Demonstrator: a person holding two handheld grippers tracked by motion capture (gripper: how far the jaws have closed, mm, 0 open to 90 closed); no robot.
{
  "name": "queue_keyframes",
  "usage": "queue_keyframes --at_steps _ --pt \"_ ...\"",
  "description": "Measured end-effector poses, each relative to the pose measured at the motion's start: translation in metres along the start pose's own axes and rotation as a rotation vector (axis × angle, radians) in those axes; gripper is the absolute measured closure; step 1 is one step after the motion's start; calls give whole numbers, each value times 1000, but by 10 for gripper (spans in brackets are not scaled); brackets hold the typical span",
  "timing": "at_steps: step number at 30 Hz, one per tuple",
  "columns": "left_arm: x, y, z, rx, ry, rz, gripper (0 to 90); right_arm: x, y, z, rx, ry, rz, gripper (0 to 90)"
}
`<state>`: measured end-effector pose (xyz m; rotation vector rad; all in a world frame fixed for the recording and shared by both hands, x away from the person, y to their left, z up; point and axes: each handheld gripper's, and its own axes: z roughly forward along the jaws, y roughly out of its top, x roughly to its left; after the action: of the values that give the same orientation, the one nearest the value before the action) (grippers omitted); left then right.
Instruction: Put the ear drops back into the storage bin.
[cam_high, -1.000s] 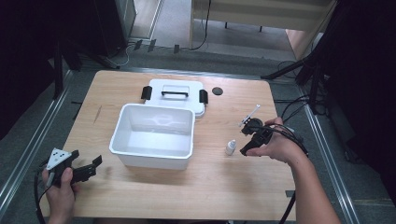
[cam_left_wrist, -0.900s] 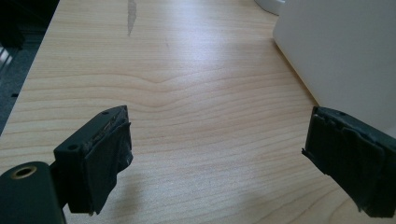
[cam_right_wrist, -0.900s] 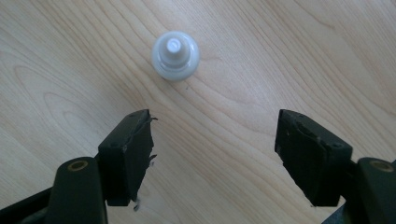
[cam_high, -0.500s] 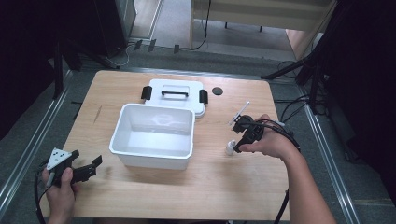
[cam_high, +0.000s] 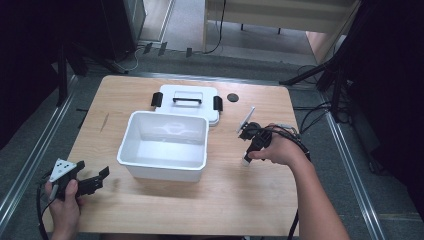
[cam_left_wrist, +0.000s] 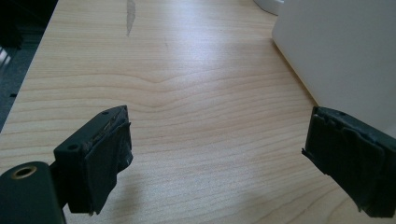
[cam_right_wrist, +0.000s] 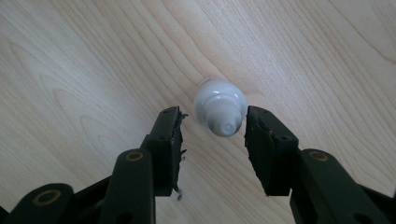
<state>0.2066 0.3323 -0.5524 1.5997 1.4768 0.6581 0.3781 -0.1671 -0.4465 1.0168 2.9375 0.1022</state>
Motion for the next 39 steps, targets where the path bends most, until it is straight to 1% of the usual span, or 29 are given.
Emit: queue_keyframes --at_steps 3,4,5,7,13,16,18,20,27,29,32,39 --pt "0 0 0 0 -1 0 79 -1 3 4 -12 -7 2 613" --pt "0 0 0 0 -1 0 79 -1 3 4 -12 -7 2 613" --pt "0 0 0 0 0 0 79 -1 4 6 -8 -13 11 634" --pt "0 0 0 0 0 1 79 0 5 8 -3 -28 11 654" --pt "0 0 0 1 0 0 79 -2 4 7 -3 -25 18 654" --pt "0 0 0 1 0 0 79 -2 3 8 -14 -23 17 656" --pt "0 0 0 0 0 1 79 -2 2 7 -15 -24 19 671" --pt "0 0 0 1 1 1 79 -2 2 6 -21 -17 26 712" --pt "0 0 0 1 1 1 79 -3 2 5 -18 -10 27 721" --pt "0 0 0 1 1 0 79 -4 2 1 -23 -11 42 721" --pt "0 0 0 1 1 0 79 -4 3 -3 -23 -16 42 722" --pt "0 0 0 0 3 1 79 1 8 -24 -42 -20 2 722"
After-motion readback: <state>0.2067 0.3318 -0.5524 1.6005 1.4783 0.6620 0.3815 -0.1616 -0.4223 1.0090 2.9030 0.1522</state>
